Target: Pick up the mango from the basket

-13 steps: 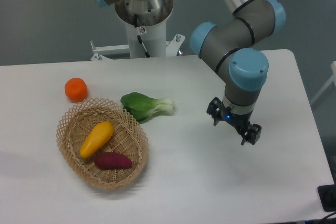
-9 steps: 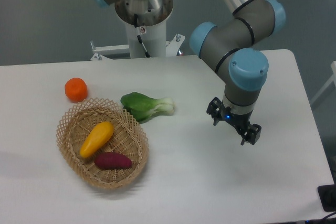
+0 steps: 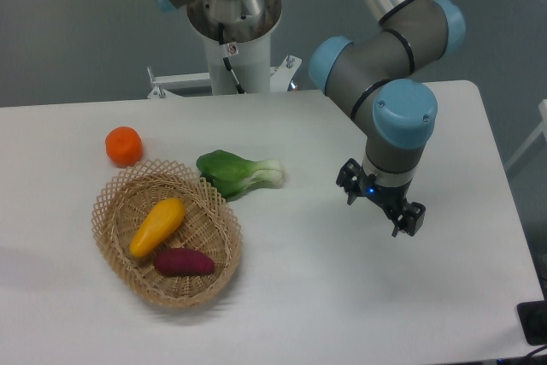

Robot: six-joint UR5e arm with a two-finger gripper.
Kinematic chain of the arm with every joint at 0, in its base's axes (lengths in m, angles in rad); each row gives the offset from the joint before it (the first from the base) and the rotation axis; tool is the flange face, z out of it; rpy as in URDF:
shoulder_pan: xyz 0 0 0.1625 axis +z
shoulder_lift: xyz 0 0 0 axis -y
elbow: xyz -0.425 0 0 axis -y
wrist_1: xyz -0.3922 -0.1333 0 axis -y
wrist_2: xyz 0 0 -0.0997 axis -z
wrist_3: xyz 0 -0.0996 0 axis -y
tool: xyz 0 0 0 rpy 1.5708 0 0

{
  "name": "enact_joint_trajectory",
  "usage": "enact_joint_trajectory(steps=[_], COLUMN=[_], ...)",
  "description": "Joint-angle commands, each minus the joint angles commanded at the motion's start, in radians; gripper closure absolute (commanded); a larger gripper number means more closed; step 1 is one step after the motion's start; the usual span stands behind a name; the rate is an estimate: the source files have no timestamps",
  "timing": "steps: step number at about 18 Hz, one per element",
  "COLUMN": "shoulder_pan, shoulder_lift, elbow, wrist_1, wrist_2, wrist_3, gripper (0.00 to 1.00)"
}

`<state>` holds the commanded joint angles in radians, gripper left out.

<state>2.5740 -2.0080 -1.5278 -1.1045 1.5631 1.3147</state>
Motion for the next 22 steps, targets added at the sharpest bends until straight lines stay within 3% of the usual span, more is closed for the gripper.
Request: enact_joint_trajectory(steps=[9,20,22], shoulder_pan=[-0.012,-0.156,-0.192], shoulder_lift=[0.023,0.028,0.052], elbow=[-0.008,-0.011,-0.052], wrist_1=[-0.023,-0.054,-0.052], wrist_2=[-0.002,-0.012,-0.015], wrist_3=[-0.06,-0.294,-0.328], gripper=[0.0,0.0,0.0])
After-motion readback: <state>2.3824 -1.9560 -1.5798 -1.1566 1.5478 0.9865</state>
